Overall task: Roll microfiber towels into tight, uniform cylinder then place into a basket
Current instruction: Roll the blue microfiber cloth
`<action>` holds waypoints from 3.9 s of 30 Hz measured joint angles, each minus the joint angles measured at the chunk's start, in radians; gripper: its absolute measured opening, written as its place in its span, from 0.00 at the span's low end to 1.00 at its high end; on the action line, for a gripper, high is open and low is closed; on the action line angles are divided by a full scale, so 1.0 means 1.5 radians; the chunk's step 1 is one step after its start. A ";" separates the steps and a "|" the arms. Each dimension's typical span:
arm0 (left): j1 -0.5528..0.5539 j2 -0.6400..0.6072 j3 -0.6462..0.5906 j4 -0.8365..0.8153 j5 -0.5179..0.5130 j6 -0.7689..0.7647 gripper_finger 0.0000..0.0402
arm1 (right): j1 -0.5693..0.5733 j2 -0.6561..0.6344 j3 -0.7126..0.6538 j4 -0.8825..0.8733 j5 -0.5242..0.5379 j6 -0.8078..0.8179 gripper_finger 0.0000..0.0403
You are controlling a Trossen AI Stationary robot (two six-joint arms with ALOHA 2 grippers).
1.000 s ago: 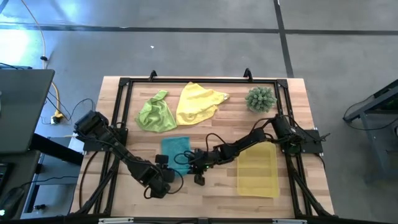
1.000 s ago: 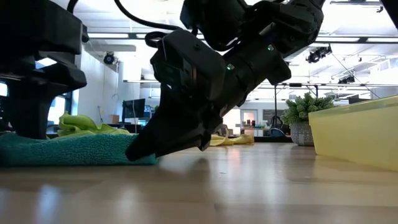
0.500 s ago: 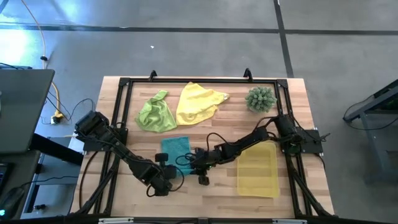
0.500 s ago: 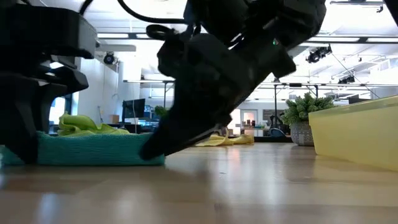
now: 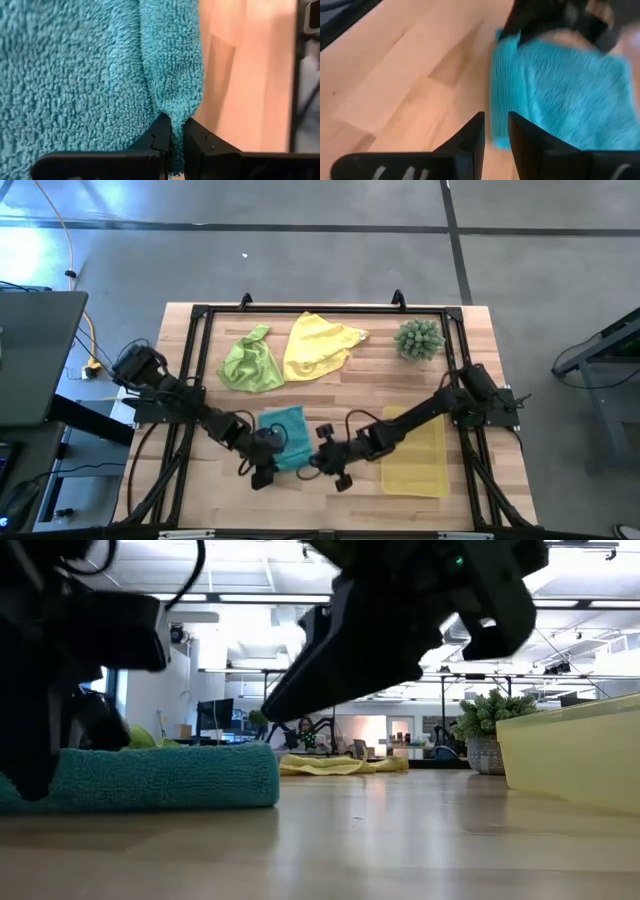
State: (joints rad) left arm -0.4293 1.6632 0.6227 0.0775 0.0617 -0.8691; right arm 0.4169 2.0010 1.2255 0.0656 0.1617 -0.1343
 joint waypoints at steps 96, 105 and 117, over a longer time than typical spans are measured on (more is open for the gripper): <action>-0.090 -0.068 -0.084 0.079 -0.263 0.166 0.44 | -0.167 0.113 0.002 0.089 -0.296 0.548 0.06; -0.090 -0.058 -0.083 0.079 -0.247 0.107 0.44 | -0.164 0.036 -0.002 0.058 -0.305 0.362 0.27; -0.090 -0.058 -0.083 0.080 -0.245 0.075 0.44 | -0.047 0.036 0.000 0.100 -0.041 0.031 0.31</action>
State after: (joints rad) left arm -0.5640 1.5761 0.4984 0.1974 -0.3058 -0.7567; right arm 0.3468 2.0552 1.2259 0.2163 0.1005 -0.0880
